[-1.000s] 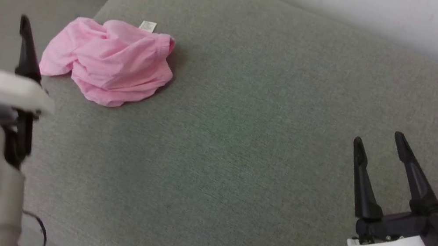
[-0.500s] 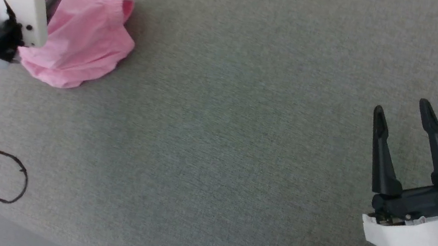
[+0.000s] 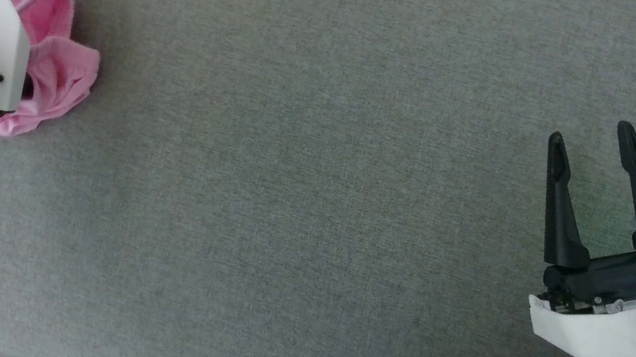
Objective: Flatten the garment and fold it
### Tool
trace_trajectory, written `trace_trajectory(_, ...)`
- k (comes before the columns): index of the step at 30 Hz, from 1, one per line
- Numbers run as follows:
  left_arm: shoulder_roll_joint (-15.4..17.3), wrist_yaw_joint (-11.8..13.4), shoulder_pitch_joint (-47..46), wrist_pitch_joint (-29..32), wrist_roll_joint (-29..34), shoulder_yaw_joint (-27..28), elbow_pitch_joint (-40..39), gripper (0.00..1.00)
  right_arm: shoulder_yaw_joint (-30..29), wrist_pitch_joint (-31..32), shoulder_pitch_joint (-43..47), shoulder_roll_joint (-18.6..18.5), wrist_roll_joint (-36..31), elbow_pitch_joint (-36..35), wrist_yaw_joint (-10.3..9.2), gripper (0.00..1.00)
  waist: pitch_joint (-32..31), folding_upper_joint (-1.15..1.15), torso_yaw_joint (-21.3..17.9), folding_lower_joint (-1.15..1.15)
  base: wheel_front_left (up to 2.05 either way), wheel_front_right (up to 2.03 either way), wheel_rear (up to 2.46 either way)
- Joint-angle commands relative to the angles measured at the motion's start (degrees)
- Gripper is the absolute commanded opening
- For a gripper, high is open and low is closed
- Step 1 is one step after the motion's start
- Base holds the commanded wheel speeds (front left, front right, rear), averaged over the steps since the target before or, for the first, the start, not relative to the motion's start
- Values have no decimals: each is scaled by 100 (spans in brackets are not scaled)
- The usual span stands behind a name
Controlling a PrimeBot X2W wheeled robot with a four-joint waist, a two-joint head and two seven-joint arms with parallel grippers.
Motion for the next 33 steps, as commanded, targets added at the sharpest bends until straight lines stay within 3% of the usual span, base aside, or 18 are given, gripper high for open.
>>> trace_trajectory(1, -180, -37, 293, -63, -65, -113, 67, 100, -2, -27, -87, 3, 52, 3, -11, 100, 23, 0, -76, 1, 0, 0, 0)
trace_trajectory(4, -242, -34, 376, -247, -29, -180, 165, 100, -25, -27, -24, 21, 61, 60, -11, 100, -133, 0, -53, 1, 0, 0, 0)
trace_trajectory(5, -255, -34, 380, -260, -28, -207, 205, 0, -35, -27, 5, 32, 61, 82, -11, 100, -211, 0, -38, 1, 0, 0, 0)
trace_trajectory(13, -26, -38, 123, -748, 93, -501, 111, 0, -40, -27, 287, 255, 130, 289, -11, 100, -1031, 0, 35, 1, 0, 0, 0)
trace_trajectory(23, 176, -39, -433, -1172, -199, -1578, -789, 0, -184, -27, 931, 527, 134, 529, -11, 100, -2036, 0, -23, 1, 0, 0, 0)
trace_trajectory(28, 216, -39, -809, -1303, -510, -2275, -1449, 0, -224, -27, 1127, 585, 111, 575, -11, 100, -2336, 0, -235, 1, 0, 0, 0)
trace_trajectory(33, 121, -39, -1189, -1528, -839, -2869, -2014, 0, -178, -27, 1172, 618, 106, 585, -11, 100, -2484, 0, -690, 1, 0, 0, 0)
